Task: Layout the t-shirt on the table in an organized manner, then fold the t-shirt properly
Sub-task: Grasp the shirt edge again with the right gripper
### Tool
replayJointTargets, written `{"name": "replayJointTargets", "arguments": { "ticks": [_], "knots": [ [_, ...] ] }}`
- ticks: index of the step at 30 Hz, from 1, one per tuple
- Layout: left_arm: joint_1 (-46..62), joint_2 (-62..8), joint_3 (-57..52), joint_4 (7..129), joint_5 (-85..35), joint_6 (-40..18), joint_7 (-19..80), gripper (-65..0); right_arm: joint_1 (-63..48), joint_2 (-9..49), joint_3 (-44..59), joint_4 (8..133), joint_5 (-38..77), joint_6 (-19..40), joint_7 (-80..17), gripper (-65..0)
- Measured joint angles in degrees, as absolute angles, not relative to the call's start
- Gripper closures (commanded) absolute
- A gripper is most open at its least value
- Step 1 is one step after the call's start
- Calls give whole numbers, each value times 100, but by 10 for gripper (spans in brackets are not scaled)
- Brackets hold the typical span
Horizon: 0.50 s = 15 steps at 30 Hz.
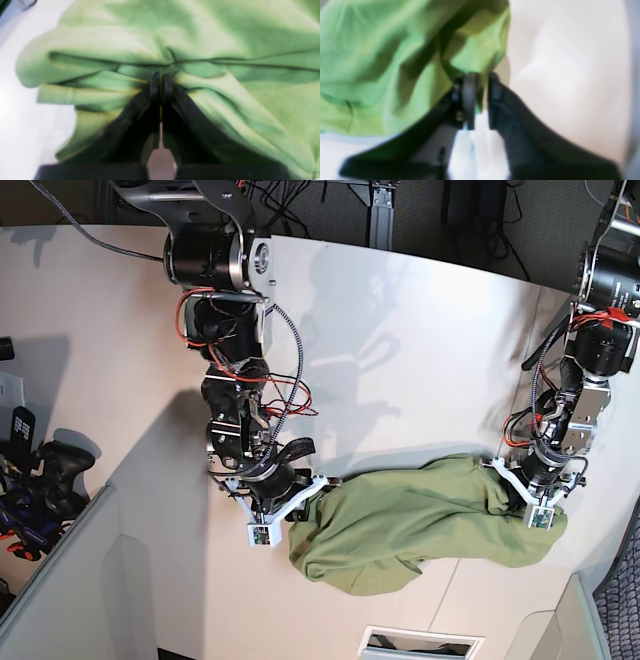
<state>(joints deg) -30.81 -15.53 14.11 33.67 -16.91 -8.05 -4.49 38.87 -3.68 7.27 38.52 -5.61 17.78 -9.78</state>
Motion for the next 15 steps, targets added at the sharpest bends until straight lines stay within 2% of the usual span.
{"name": "replayJointTargets", "arguments": {
  "ticks": [8, 15],
  "knots": [
    [-3170, -1741, 1441, 3413, -1678, -821, -526, 0, 3887, -320, 727, 3837, -1081, 1778, -784, 0],
    [-3225, -2276, 1441, 4329, -1699, -823, -543, 0, 3887, 30, 727, 4696, -967, 1824, -886, 0]
  ]
}}
